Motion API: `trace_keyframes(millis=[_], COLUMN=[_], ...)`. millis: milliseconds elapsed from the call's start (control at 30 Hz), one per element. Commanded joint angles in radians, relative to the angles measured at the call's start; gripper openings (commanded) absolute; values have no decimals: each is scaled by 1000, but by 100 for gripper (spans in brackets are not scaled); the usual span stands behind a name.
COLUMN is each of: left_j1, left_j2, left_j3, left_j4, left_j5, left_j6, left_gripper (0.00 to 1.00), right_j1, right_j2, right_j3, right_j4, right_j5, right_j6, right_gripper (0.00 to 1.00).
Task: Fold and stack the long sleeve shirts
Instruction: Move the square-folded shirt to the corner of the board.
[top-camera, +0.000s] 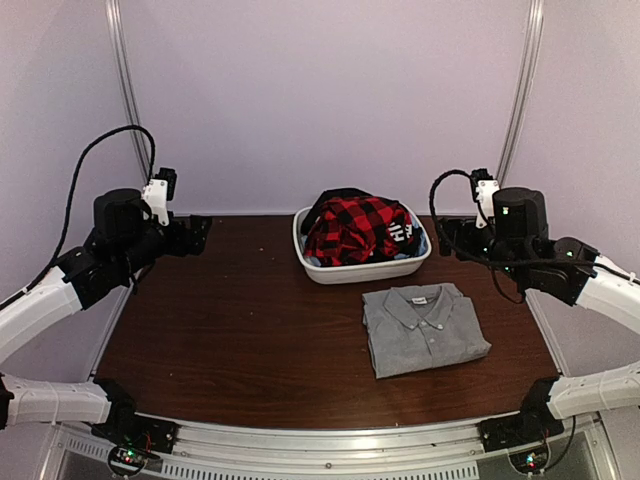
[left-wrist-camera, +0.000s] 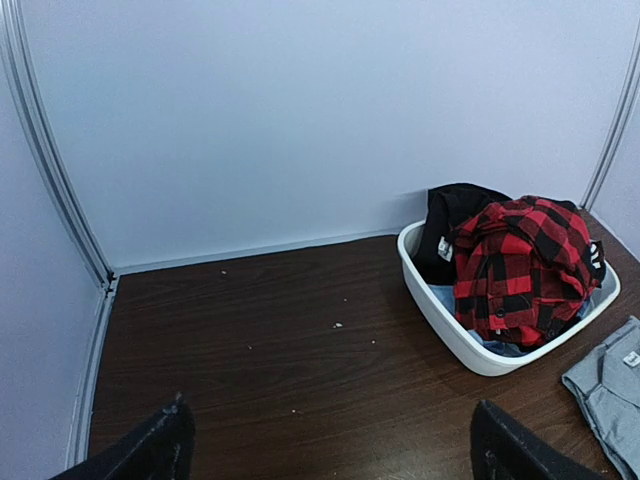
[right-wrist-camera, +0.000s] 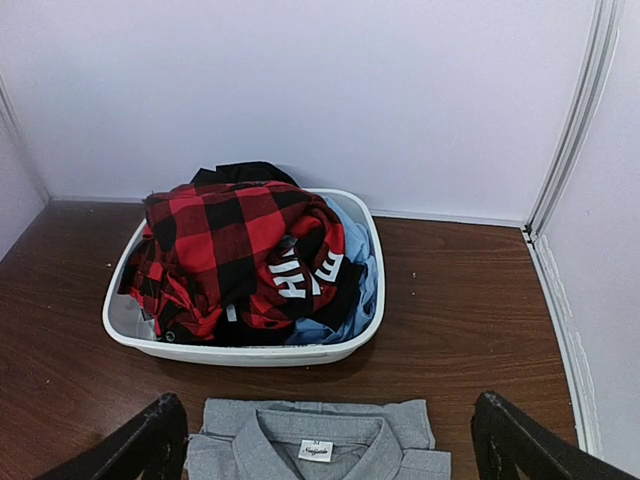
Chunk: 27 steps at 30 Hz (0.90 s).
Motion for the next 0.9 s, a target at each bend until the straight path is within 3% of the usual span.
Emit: trace_keyframes(millis=[0, 533, 867], left_j1=[4, 4, 4], left_j2=[0, 8, 37], left_j3=[-5, -6, 5], left_j4=[56, 56, 49], left_j5=[19, 27, 57], left_j6=[6, -11, -45], left_gripper=[98, 98, 98], right_j1=[-5, -5, -5], right_j2=[-8, 13, 42], right_j3=[-15, -5, 31], right_j4=[18, -4, -145], right_j5=[3, -13, -39], right_j6=[3, 26, 73], right_gripper=[100, 100, 100])
